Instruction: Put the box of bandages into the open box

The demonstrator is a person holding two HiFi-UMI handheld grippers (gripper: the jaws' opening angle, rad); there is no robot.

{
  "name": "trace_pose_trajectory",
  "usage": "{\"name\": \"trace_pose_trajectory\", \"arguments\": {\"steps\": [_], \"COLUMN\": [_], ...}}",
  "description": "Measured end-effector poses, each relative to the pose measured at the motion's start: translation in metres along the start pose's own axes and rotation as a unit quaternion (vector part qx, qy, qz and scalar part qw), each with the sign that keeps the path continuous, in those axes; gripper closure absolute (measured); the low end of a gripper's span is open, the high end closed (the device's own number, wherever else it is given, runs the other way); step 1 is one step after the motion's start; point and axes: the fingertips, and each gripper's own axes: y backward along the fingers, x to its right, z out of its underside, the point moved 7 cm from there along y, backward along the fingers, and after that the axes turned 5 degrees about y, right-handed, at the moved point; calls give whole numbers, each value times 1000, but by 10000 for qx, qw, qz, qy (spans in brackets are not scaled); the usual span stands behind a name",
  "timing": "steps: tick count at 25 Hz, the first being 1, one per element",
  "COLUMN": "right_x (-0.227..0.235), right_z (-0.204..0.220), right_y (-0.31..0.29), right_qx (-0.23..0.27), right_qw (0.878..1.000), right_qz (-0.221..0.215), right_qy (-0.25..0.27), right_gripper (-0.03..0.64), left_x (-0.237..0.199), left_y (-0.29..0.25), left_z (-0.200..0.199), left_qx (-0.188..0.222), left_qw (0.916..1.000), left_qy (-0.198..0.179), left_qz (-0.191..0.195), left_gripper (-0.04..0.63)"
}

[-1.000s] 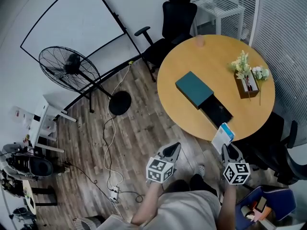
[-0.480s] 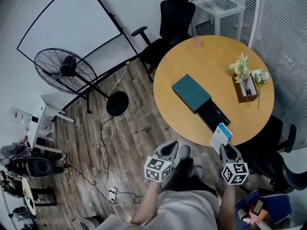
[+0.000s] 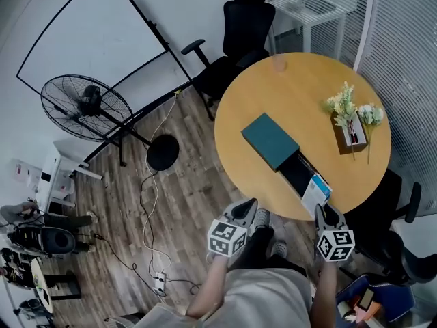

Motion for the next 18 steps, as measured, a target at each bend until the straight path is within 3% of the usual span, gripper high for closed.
{"name": "trace_pose_trajectory", "arguments": {"steps": [9, 18], "right_x": [12, 40], "right_z": [-11, -38], "right_y": [-43, -79], "right_qx": [-162, -235], "right_qw": [9996, 9956], "right_qz": [240, 899], "right_qy": [-23, 156], "right_gripper": [540, 540], "left_x": [-32, -71], "left_y": [-40, -79], "left_z": [-32, -63], "left_qx": [-31, -132], "left_qw": [9994, 9981], "left_qy": [51, -47], "left_qz": [327, 599], "left_gripper": [586, 586]}}
